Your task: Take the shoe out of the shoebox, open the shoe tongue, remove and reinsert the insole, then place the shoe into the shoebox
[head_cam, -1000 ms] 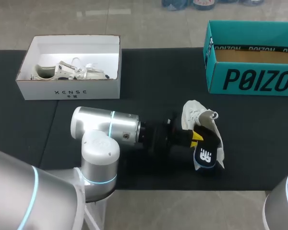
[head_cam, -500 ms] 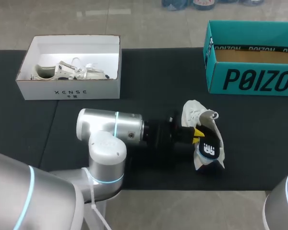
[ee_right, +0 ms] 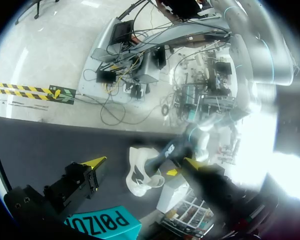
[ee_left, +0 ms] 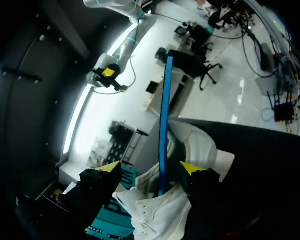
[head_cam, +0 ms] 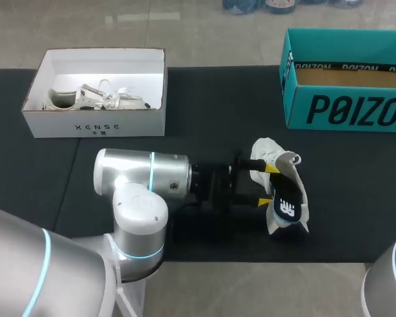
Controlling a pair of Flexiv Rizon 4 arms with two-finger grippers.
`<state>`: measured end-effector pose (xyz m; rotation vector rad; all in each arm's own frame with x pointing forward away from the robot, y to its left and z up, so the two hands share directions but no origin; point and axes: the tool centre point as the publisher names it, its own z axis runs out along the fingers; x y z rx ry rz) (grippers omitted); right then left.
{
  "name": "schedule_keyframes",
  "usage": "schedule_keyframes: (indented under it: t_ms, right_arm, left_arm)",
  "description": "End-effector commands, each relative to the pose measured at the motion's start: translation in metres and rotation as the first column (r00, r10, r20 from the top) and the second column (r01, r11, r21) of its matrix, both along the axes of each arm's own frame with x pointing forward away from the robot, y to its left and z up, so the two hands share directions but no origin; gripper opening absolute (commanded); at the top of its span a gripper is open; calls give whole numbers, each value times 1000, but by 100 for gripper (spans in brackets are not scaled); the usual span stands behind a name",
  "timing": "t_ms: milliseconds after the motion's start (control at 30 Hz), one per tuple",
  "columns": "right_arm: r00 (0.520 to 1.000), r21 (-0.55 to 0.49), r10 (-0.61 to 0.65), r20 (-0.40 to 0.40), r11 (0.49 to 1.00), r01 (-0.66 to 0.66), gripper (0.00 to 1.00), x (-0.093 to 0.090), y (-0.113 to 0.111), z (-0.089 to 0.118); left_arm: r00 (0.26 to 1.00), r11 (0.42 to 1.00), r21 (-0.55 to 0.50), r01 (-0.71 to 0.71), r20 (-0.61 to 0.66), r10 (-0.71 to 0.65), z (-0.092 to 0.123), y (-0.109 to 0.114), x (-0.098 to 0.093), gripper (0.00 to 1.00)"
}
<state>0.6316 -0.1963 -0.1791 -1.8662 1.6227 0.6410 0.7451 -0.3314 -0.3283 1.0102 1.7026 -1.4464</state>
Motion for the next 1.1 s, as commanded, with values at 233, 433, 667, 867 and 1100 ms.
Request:
schedule_keyframes:
  t_ms: [233, 433, 667, 867, 1100]
  right_arm:
    - [935, 79, -251, 248, 968, 239, 100, -8, 1, 0]
    - [935, 79, -251, 248, 968, 239, 100, -8, 1, 0]
    - [935, 79, -251, 248, 968, 239, 100, -8, 1, 0]
    - [935, 79, -251, 248, 968, 239, 100, -8, 1, 0]
    - [935, 79, -251, 248, 968, 239, 100, -8, 1, 0]
  left_arm:
    - [999, 1000, -11, 22, -29, -22, 0, -10, -10, 26]
    - [998, 998, 5, 55, -44, -55, -3, -11, -15, 12]
    - [996, 997, -1, 76, -44, -76, -3, -19, -16, 0]
    - [995, 996, 3, 93, -26, -93, -2, -21, -15, 0]
    - [991, 989, 64, 130, 26, -132, -15, -21, -2, 0]
